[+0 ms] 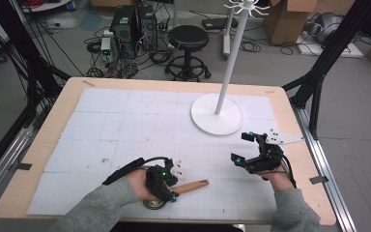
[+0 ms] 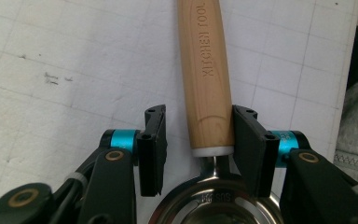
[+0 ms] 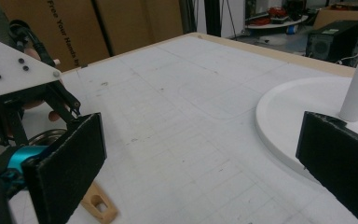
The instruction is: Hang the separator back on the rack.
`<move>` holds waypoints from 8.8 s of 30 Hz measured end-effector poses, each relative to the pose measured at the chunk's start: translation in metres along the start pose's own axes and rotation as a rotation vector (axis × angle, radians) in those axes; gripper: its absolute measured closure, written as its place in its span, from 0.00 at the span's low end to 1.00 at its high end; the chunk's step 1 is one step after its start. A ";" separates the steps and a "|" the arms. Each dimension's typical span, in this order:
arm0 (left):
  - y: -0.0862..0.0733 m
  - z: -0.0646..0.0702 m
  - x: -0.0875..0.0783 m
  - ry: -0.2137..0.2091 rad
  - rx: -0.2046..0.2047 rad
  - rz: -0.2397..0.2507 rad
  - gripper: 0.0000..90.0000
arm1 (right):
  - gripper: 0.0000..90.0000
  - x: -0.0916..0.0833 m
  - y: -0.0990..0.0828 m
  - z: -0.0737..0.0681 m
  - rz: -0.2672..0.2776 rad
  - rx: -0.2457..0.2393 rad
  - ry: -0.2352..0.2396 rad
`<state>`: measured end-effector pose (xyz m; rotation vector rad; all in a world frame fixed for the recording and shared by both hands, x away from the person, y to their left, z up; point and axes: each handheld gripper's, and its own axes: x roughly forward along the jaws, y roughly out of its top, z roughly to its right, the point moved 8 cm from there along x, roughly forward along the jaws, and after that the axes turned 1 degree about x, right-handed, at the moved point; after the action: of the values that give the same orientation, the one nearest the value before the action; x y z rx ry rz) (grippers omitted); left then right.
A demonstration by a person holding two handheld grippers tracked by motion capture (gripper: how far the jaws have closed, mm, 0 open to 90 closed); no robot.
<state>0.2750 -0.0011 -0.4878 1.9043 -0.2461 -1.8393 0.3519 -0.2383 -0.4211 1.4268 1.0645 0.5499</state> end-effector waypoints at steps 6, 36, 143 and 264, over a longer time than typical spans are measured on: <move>-0.002 0.003 -0.001 -0.004 0.011 -0.017 0.68 | 0.01 0.000 -0.001 0.000 -0.006 0.001 0.001; -0.001 0.005 -0.002 0.006 0.014 -0.122 0.77 | 0.01 0.001 0.000 -0.001 -0.003 -0.005 -0.002; 0.031 -0.080 -0.100 0.321 -0.285 0.819 0.77 | 0.01 -0.002 0.001 0.001 0.002 0.007 -0.005; 0.160 -0.181 -0.183 0.274 -0.173 0.917 0.77 | 0.01 -0.004 0.005 0.004 0.043 0.022 0.004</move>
<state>0.4683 -0.0202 -0.2554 1.5064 -0.6991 -0.9467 0.3547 -0.2436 -0.4161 1.4712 1.0482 0.5740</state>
